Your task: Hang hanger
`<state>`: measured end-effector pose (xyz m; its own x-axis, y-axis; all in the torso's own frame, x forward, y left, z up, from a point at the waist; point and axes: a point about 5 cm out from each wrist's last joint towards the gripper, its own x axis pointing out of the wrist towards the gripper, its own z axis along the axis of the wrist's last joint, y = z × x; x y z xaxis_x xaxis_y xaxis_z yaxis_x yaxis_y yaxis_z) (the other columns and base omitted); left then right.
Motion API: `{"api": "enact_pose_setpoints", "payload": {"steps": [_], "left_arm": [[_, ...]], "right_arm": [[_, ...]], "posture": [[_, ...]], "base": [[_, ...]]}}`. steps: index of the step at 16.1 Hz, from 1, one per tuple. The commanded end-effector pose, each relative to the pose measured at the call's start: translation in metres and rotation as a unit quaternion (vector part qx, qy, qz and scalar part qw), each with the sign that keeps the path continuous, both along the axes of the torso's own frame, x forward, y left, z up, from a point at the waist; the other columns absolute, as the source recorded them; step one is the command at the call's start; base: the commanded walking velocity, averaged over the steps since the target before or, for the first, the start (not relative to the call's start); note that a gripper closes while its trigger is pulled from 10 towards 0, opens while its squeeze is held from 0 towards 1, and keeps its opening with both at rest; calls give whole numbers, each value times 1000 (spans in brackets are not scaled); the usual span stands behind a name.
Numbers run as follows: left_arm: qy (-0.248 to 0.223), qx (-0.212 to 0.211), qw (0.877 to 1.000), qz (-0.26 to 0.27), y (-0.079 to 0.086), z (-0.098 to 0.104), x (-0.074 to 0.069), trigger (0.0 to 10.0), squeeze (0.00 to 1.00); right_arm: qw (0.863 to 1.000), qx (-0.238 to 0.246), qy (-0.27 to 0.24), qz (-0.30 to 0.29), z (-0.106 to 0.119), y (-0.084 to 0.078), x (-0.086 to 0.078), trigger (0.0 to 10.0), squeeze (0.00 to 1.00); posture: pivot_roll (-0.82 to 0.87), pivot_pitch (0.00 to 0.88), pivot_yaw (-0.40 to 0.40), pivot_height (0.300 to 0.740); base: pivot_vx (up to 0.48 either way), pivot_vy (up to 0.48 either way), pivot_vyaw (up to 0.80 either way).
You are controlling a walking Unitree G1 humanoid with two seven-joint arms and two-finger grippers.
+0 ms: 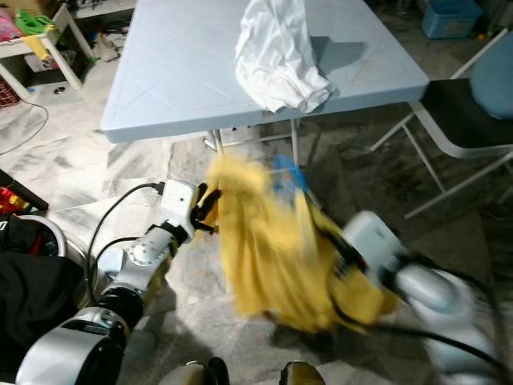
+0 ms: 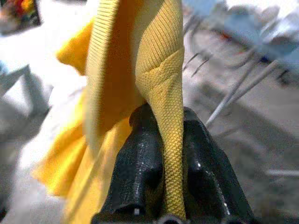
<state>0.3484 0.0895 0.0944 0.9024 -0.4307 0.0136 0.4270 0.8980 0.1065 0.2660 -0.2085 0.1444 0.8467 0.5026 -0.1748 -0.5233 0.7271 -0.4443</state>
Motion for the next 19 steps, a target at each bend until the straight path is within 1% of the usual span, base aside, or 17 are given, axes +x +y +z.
{"api": "enact_pose_setpoints", "payload": {"steps": [1, 2, 4, 5, 6, 7, 8, 9, 10, 11, 12, 13, 15, 16, 17, 18, 19], "left_arm": [[-28, 9, 1000, 1, 2, 7, 1, 10000, 1000], [-22, 1, 1000, -12, -3, 4, -2, 10000, 1000], [-12, 2, 1000, -21, -5, -3, -7, 10000, 1000], [-8, 9, 1000, -24, -4, -11, -12, 10000, 1000], [-9, 21, 1000, -20, -1, -16, -17, 10000, 1000], [-6, 35, 999, 3, 9, -25, -22, 10000, 1000], [-7, 51, 998, 22, 17, -30, -25, 10000, 1000], [-6, 57, 998, 30, 21, -31, -26, 10000, 1000], [11, 60, 995, 73, 37, -38, -27, 10000, 1000], [23, 54, 994, 88, 43, -41, -28, 10000, 1000], [30, 47, 994, 97, 44, -41, -26, 10000, 1000], [31, 39, 994, 98, 41, -38, -23, 10000, 1000], [38, 9, 996, 86, 30, -35, -20, 10000, 1000], [39, -10, 997, 67, 23, -33, -20, 10000, 1000], [36, -16, 998, 57, 18, -31, -20, 10000, 1000], [30, -21, 998, 47, 13, -29, -20, 10000, 1000], [23, -41, 998, 28, 6, -24, -19, 10000, 1000]], "right_arm": [[1000, 5, -27, -5, 3, 11, 4, 10000, 0], [999, 19, -32, -9, 1, 20, 7, 10000, 0], [999, 23, -29, 1, -2, 28, 6, 10000, 0], [999, 28, -21, 7, -4, 28, 3, 10000, 0], [999, 42, -8, 27, -6, 28, -4, 10000, 0], [998, 44, 16, 43, -11, 25, -14, 10000, 0], [997, 46, 33, 47, -16, 21, -20, 10000, 0], [997, 49, 39, 49, -17, 19, -22, 10000, 0], [994, 67, 56, 65, -15, 16, -32, 10000, 0], [993, 78, 62, 71, -13, 15, -36, 10000, 0], [990, 93, 68, 80, -8, 13, -40, 10000, 0], [989, 104, 69, 85, -5, 13, -42, 10000, 0], [988, 108, 66, 88, -1, 15, -41, 10000, 0], [987, 118, 62, 90, 1, 19, -40, 10000, 0], [985, 131, 60, 94, 4, 22, -39, 10000, 0], [984, 134, 62, 101, 6, 25, -40, 10000, 0], [983, 132, 67, 104, 7, 27, -41, 10000, 0]], "posture": [[-201, 159, 105, 740], [-197, 158, 103, 740], [-194, 157, 99, 740], [-193, 156, 98, 740], [-191, 156, 96, 740], [-189, 158, 95, 740], [-187, 159, 95, 740], [-187, 160, 95, 740], [-186, 160, 95, 740], [-186, 162, 94, 740], [-187, 161, 93, 740], [-189, 161, 90, 740], [-195, 158, 92, 740], [-195, 158, 92, 740], [-199, 156, 92, 740], [-203, 157, 93, 740], [-206, 159, 92, 740]], "base": [[0, 0, 0], [0, 0, 0], [0, 0, 0], [0, 0, 0], [0, 0, 0], [0, 0, 0], [0, 0, 0], [0, 0, 0], [0, 0, 0], [0, 0, 0], [0, 0, 0], [0, 0, 0], [0, 0, 0], [0, 0, 0], [0, 0, 0], [0, 0, 0], [0, 0, 0]]}}
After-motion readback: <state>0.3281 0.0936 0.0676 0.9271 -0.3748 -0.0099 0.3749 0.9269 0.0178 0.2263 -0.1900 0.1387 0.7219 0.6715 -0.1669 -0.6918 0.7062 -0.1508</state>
